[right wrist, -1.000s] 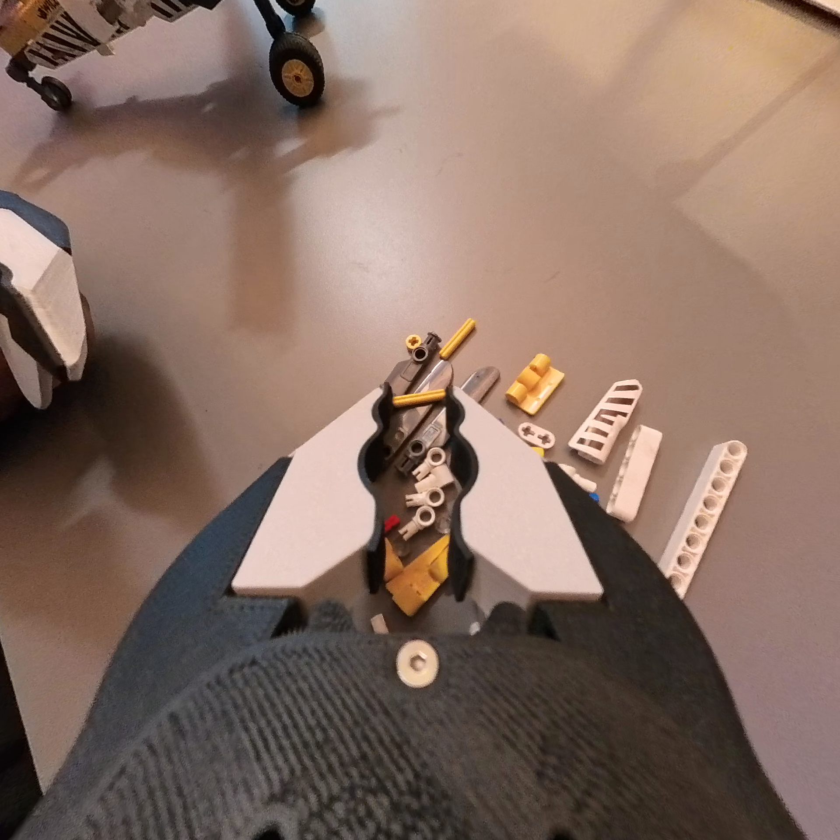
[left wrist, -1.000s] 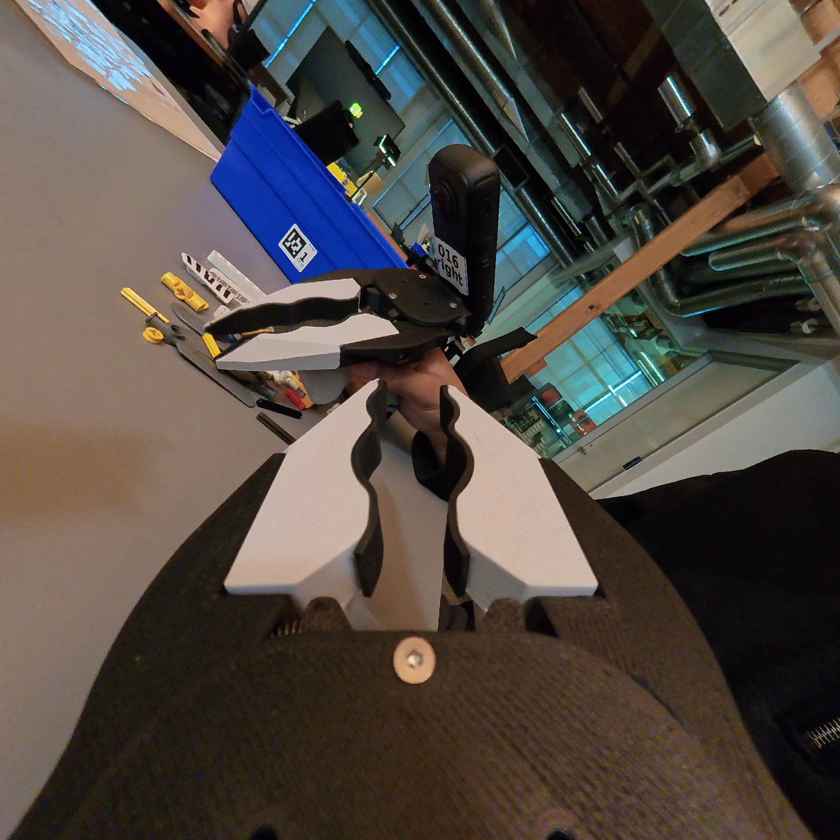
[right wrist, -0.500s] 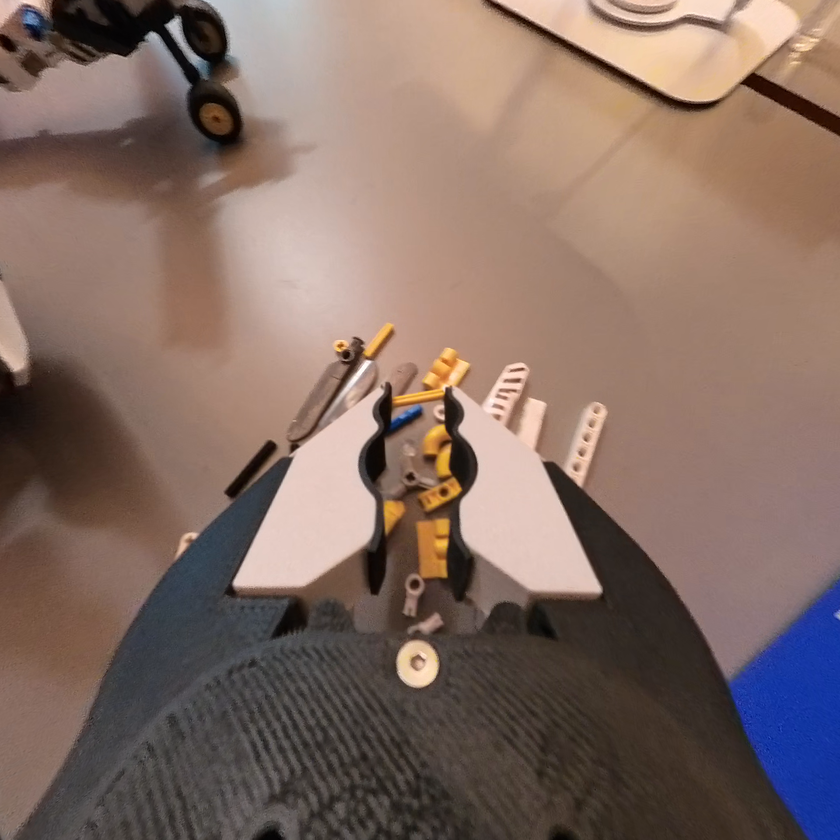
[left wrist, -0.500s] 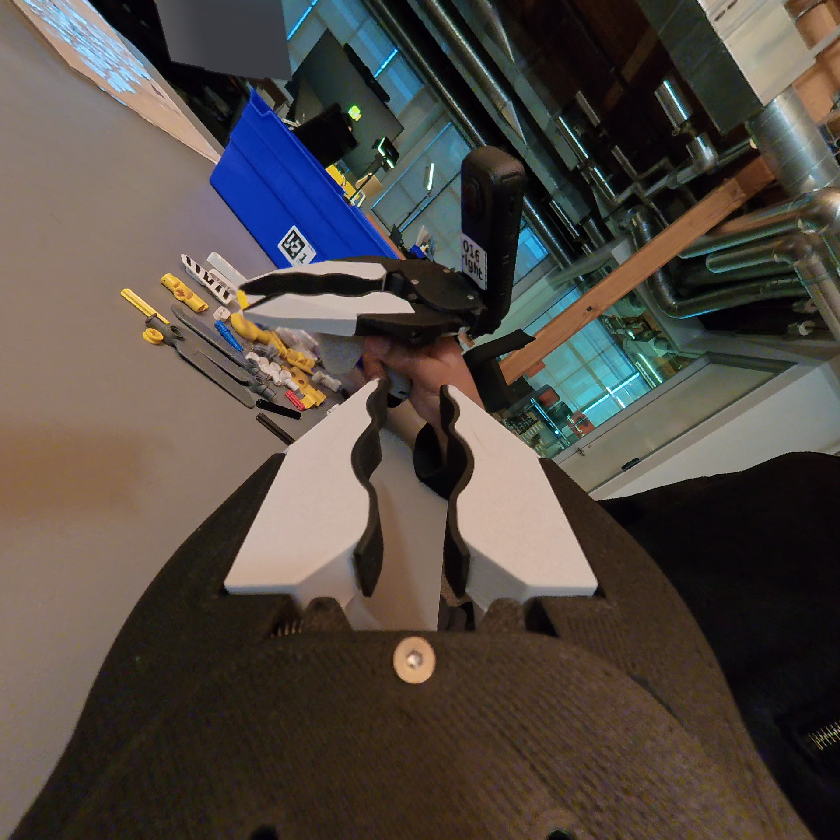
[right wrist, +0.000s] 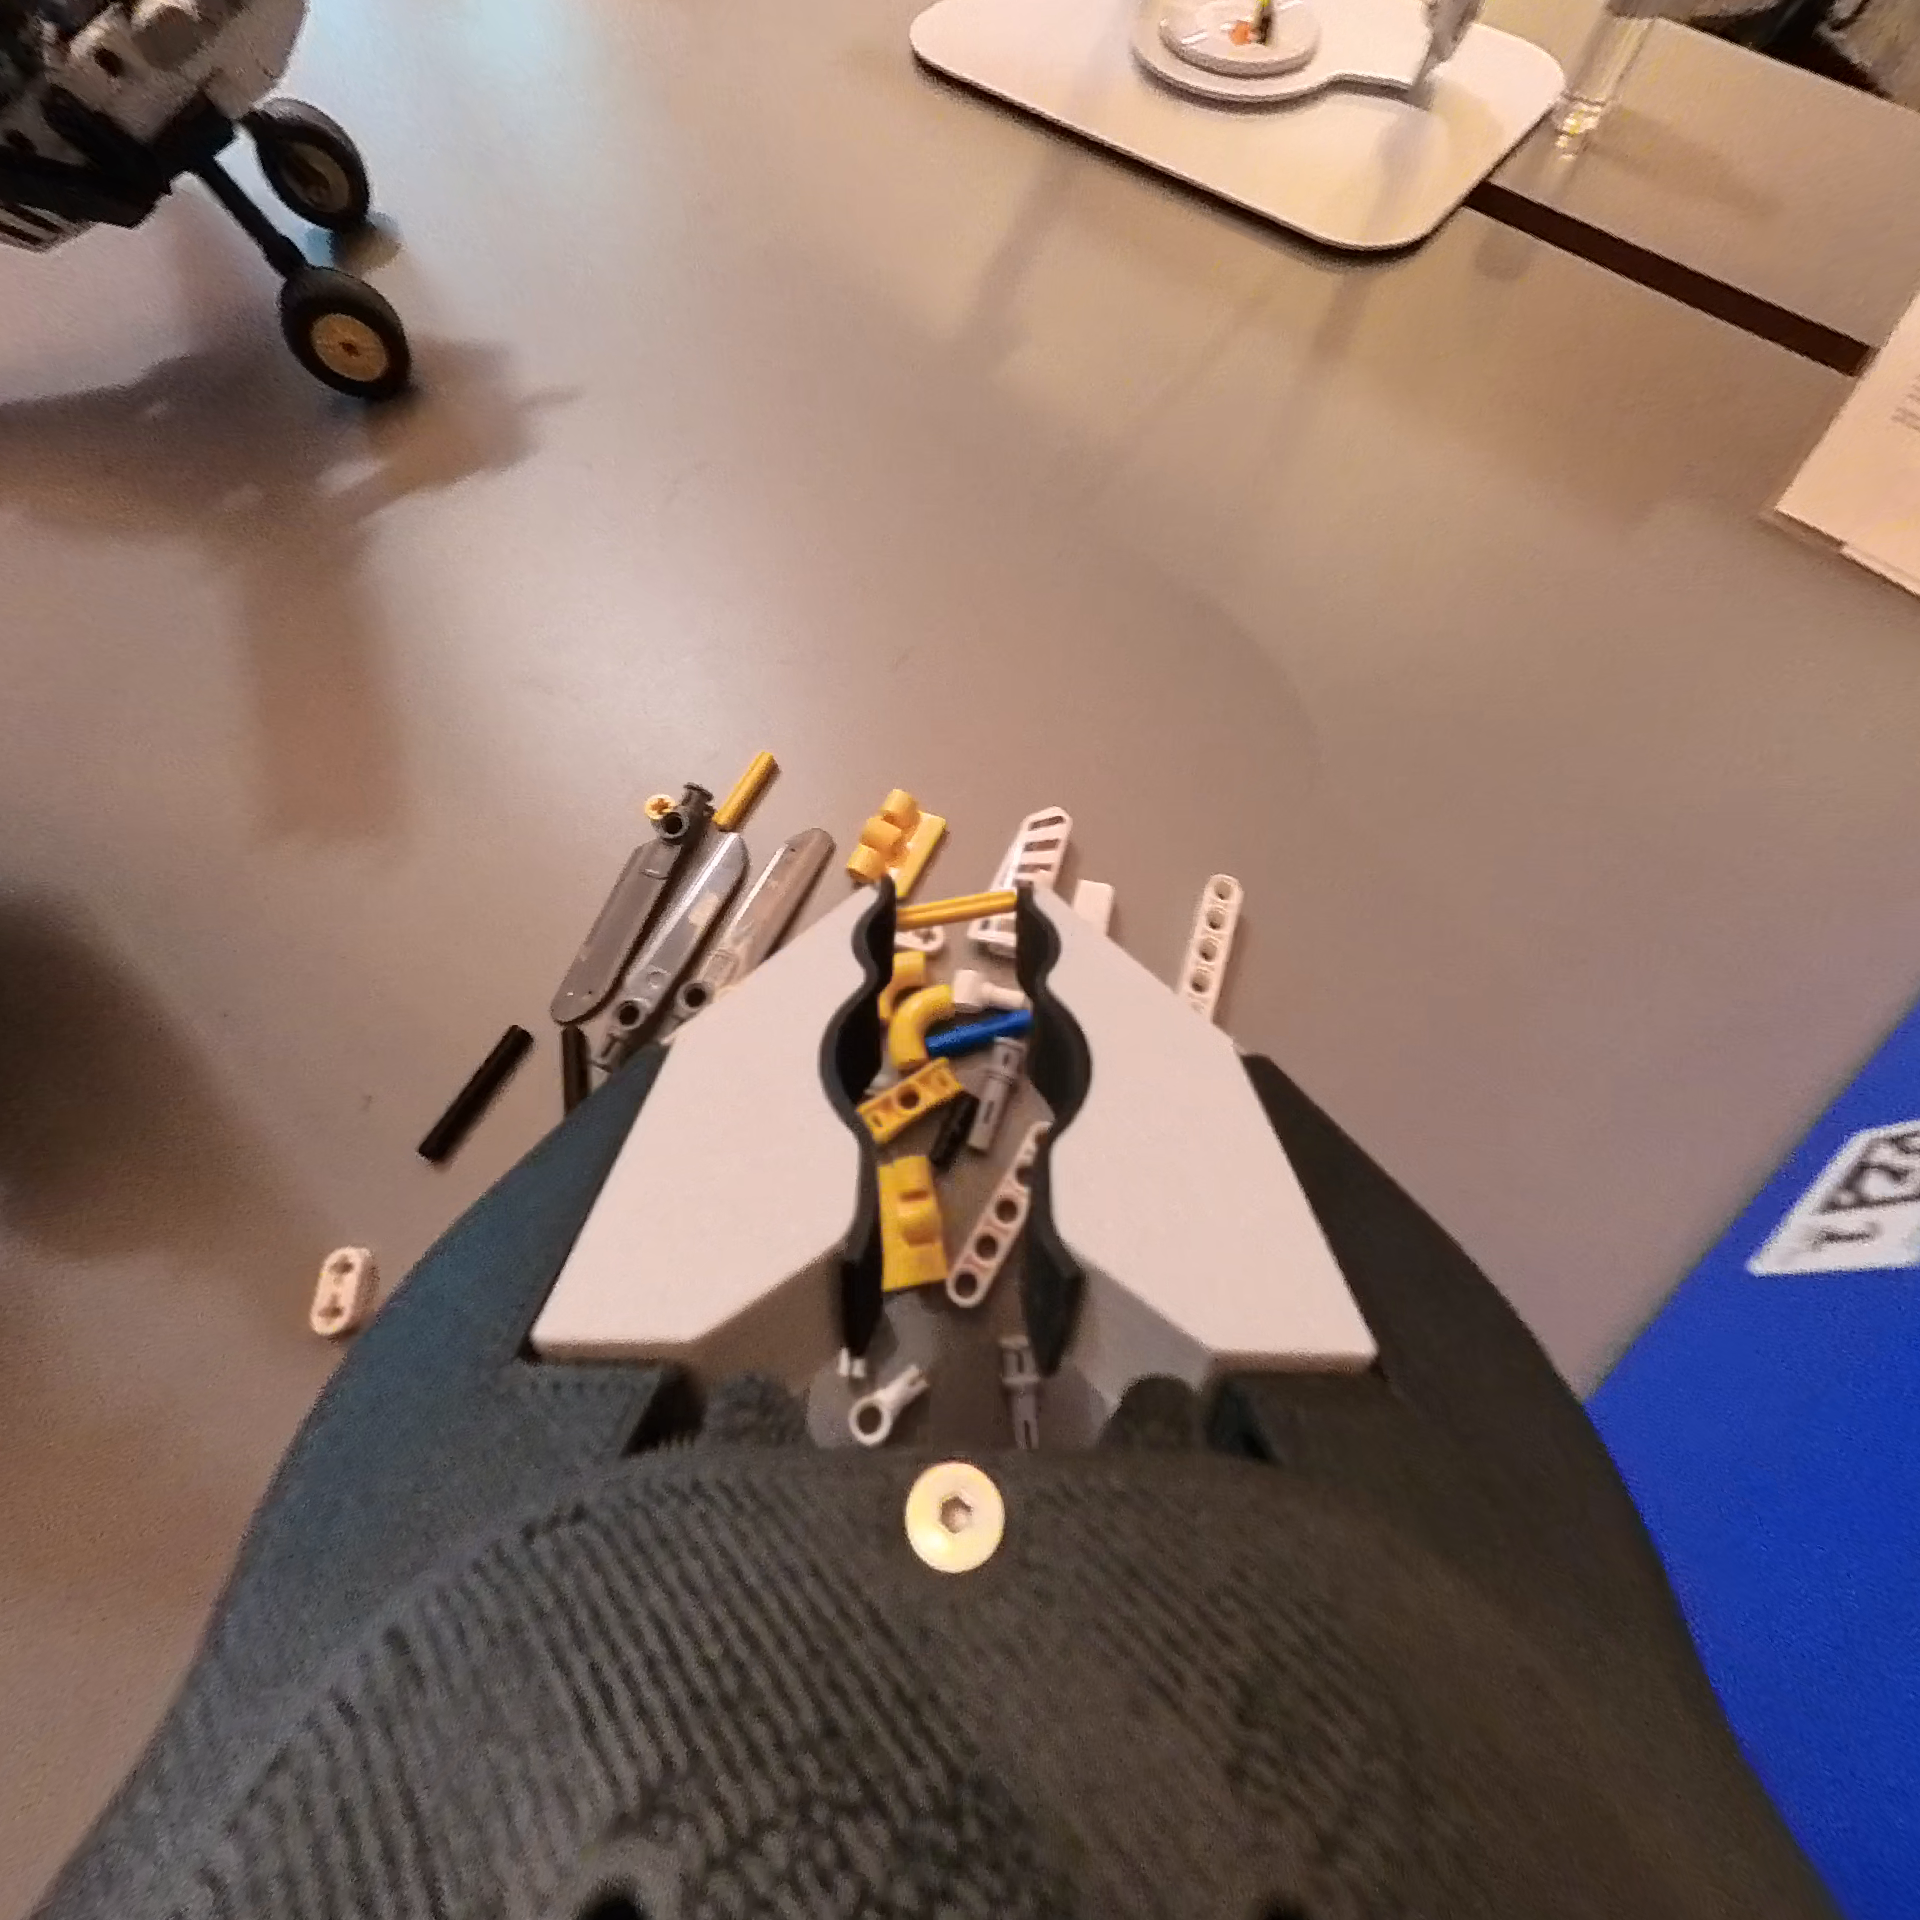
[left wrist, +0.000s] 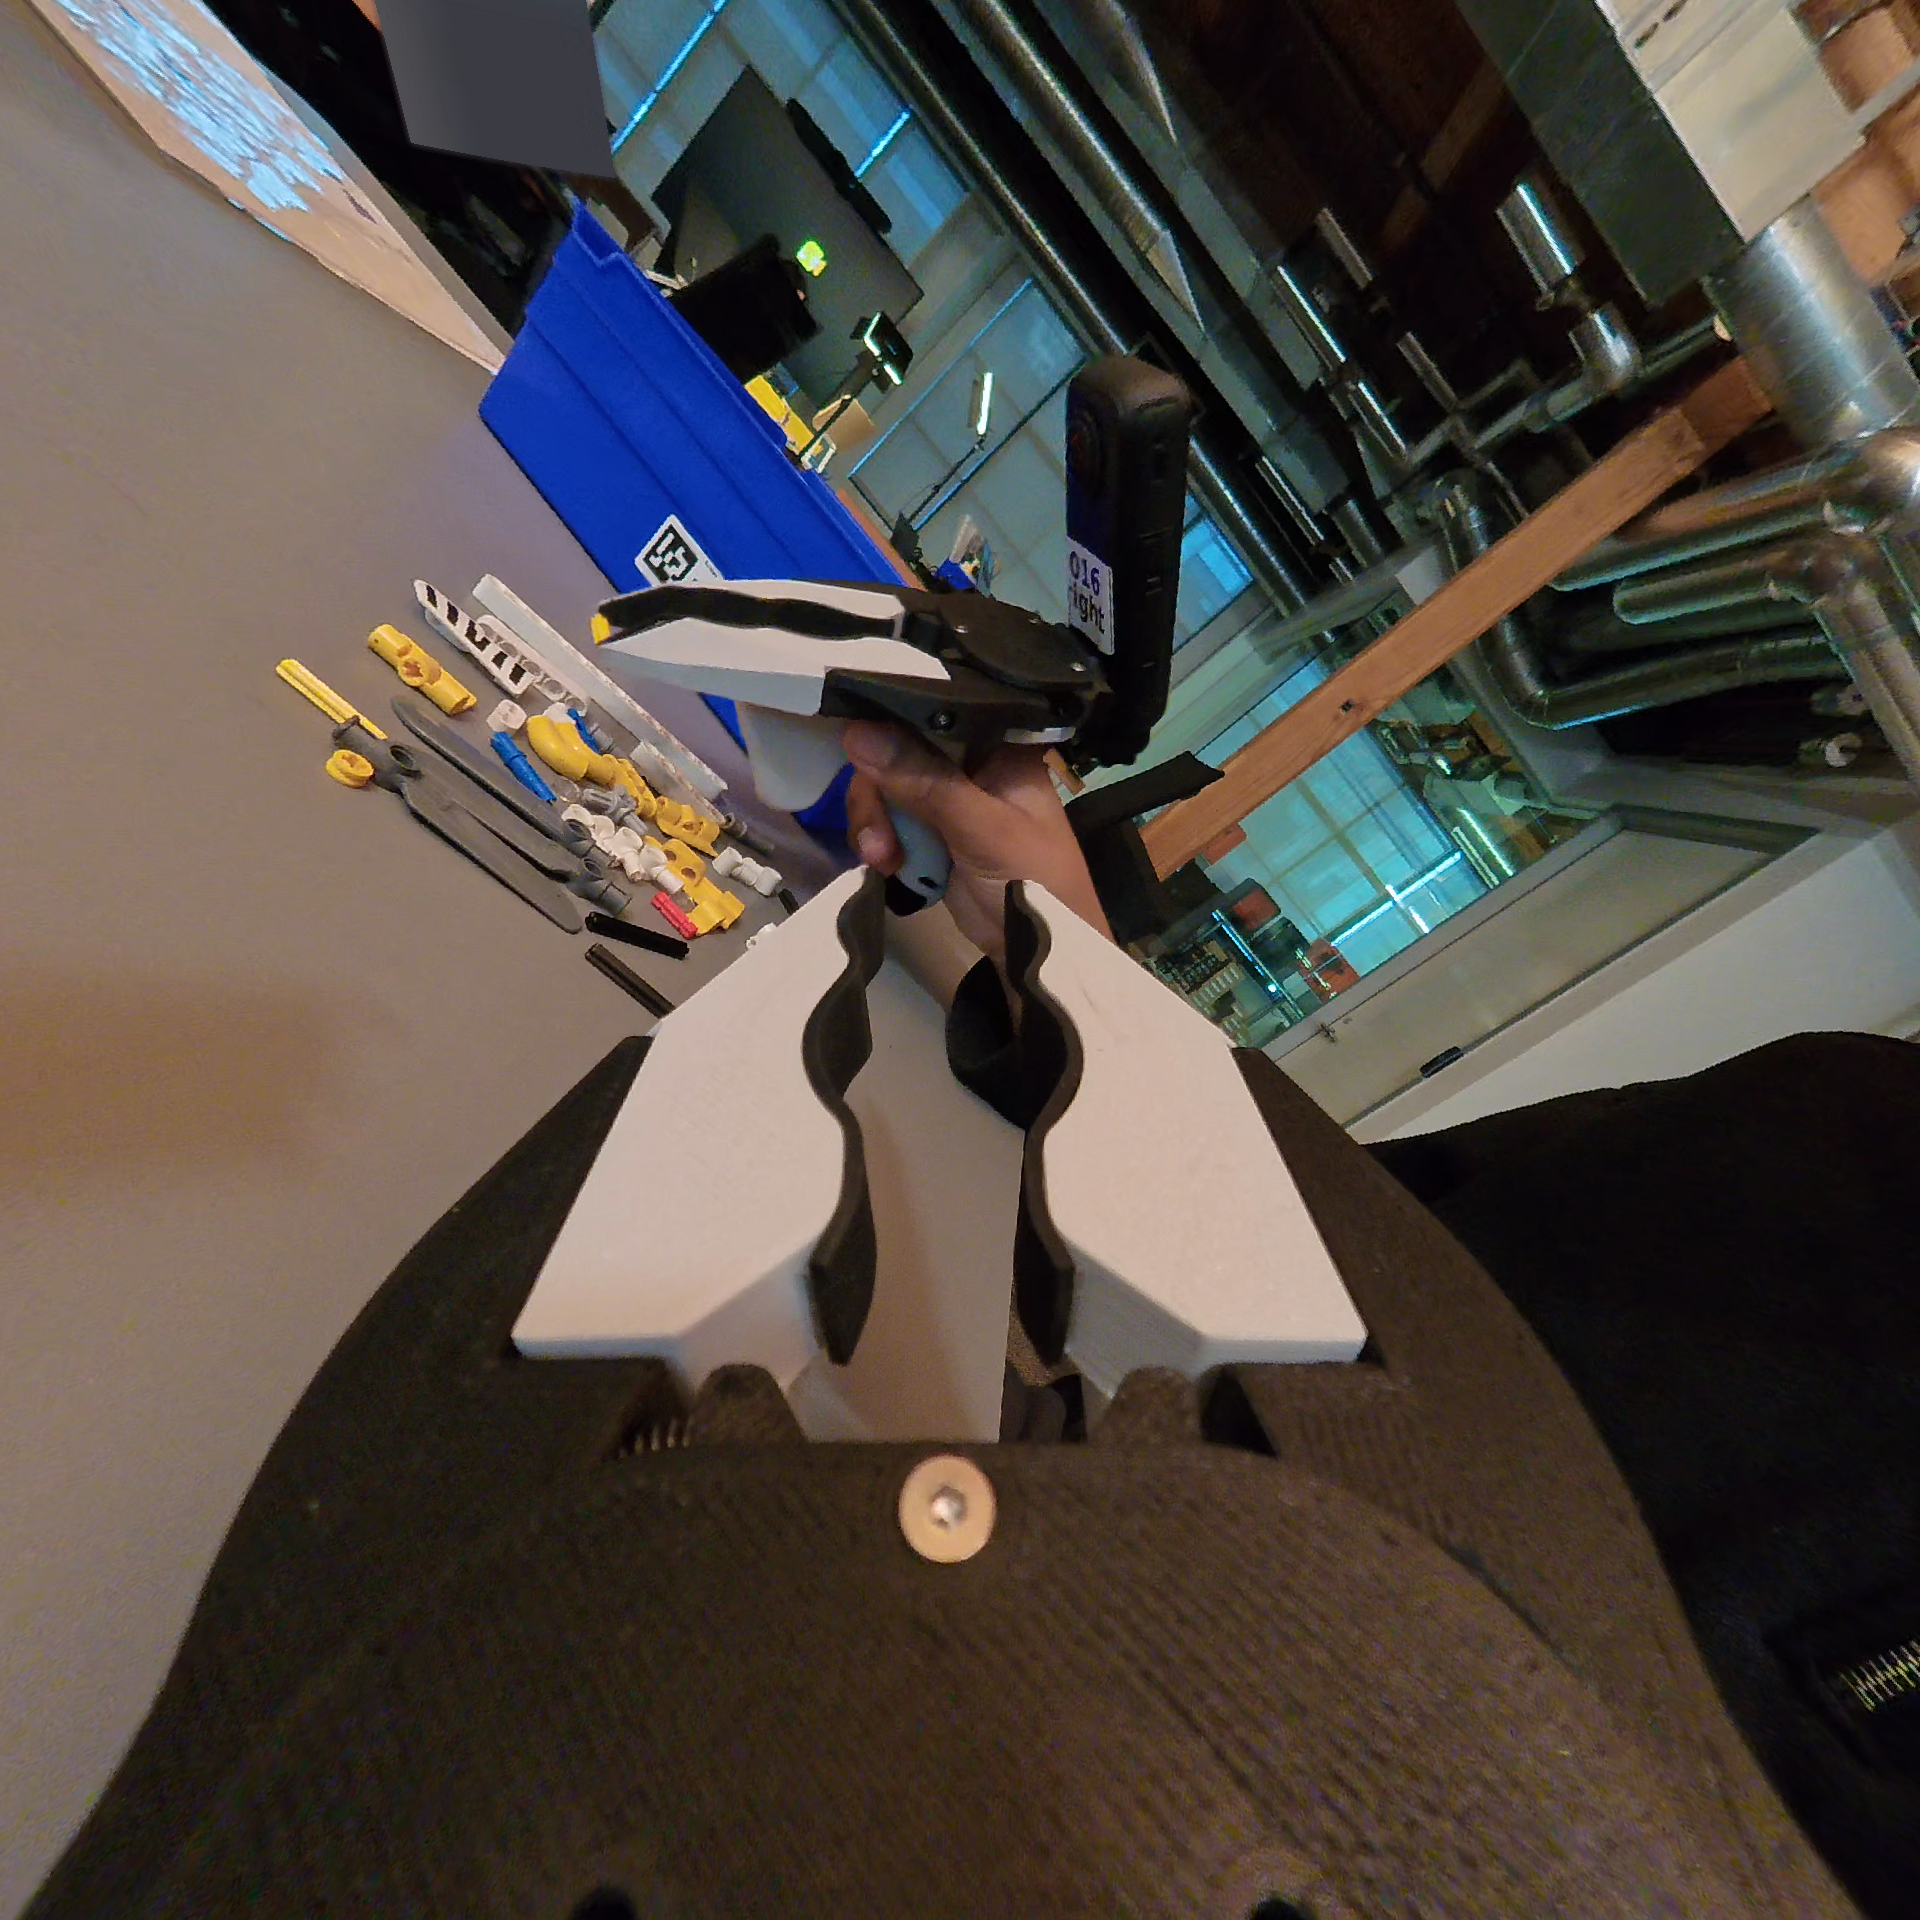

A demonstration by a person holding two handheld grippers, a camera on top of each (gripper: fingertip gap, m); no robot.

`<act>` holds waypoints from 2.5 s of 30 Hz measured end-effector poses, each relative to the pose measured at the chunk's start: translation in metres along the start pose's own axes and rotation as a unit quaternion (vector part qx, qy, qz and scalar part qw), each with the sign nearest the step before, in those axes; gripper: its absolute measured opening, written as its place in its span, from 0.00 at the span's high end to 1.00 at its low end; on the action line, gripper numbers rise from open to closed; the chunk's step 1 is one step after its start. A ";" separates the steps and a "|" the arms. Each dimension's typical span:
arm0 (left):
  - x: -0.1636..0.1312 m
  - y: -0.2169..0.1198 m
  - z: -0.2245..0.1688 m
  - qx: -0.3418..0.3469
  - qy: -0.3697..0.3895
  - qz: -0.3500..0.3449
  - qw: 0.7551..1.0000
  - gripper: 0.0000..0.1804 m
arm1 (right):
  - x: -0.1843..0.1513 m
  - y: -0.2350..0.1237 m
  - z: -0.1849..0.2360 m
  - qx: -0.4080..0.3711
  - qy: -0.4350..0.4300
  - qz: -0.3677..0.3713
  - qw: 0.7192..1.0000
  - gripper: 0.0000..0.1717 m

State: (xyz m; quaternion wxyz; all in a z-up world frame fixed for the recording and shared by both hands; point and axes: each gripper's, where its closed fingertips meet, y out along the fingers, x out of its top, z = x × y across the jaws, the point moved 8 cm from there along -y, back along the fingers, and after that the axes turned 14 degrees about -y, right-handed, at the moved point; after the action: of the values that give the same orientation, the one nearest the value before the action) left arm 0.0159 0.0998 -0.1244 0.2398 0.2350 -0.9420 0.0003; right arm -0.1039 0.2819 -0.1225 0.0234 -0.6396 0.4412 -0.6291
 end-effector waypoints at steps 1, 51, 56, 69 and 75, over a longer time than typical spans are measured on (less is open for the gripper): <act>0.000 0.000 0.000 0.000 0.000 0.000 1.000 0.90 | 0.001 0.002 0.003 0.007 -0.005 -0.001 1.000 0.88; 0.000 -0.001 0.000 0.000 0.001 -0.001 1.000 0.89 | 0.016 -0.022 0.032 -0.058 -0.064 -0.180 0.980 0.85; 0.000 0.000 0.000 0.000 0.001 -0.001 1.000 0.89 | 0.016 -0.021 0.034 -0.055 -0.071 -0.177 0.980 0.85; 0.000 0.000 0.000 0.000 0.000 -0.001 1.000 0.89 | 0.014 -0.020 0.034 -0.059 -0.079 -0.176 0.979 0.85; 0.000 0.000 0.000 0.000 0.000 -0.001 1.000 0.89 | 0.014 -0.019 0.034 -0.059 -0.081 -0.173 0.980 0.85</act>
State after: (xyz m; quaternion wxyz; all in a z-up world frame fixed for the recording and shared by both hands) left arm 0.0159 0.0993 -0.1244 0.2399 0.2360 -0.9417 -0.0003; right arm -0.0677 0.2676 -0.1074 -0.0878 -0.7550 0.3571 -0.5429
